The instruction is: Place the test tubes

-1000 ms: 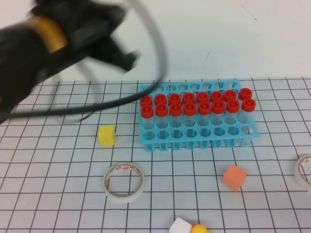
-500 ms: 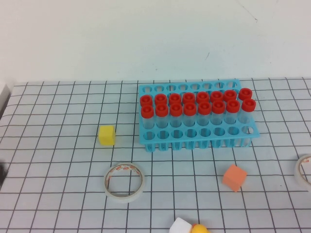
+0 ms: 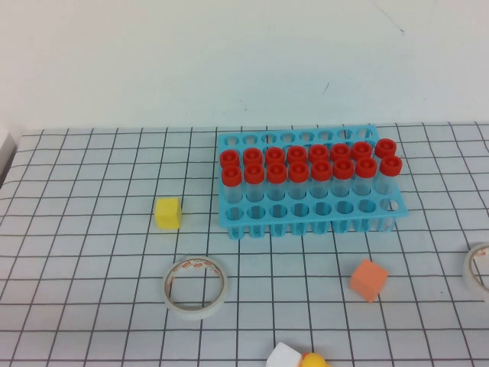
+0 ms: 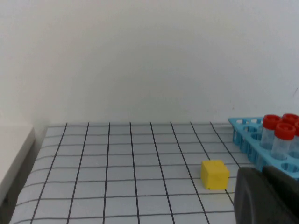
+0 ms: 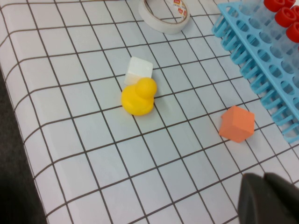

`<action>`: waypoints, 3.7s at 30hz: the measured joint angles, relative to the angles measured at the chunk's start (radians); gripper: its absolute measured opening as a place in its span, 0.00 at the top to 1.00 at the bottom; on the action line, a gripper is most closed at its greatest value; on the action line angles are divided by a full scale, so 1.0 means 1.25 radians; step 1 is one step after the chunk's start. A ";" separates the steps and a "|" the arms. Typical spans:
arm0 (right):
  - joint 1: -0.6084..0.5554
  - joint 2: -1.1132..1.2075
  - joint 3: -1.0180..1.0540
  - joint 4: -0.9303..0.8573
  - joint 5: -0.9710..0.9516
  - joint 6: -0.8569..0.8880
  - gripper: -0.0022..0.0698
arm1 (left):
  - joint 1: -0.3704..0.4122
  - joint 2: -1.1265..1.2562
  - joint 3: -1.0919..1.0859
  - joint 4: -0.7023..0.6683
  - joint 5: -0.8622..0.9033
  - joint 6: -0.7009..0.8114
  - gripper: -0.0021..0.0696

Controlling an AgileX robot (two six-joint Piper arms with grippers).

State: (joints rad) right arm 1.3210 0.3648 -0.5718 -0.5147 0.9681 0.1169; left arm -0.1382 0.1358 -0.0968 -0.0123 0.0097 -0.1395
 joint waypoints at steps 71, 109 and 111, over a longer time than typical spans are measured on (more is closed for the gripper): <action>0.000 0.000 0.000 0.000 0.005 0.001 0.97 | 0.015 -0.119 0.092 -0.031 0.240 0.119 0.97; -1.066 -0.223 0.415 0.022 -0.733 0.047 0.97 | 0.015 -0.119 0.092 -0.033 0.241 0.122 0.97; -1.071 -0.238 0.415 0.021 -0.744 0.047 0.97 | 0.015 -0.119 0.092 -0.033 0.241 0.122 0.97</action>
State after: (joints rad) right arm -0.0182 0.0675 -0.0530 -0.4886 0.0382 0.1757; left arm -0.1193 -0.0132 0.0180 -0.0537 0.3112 0.0125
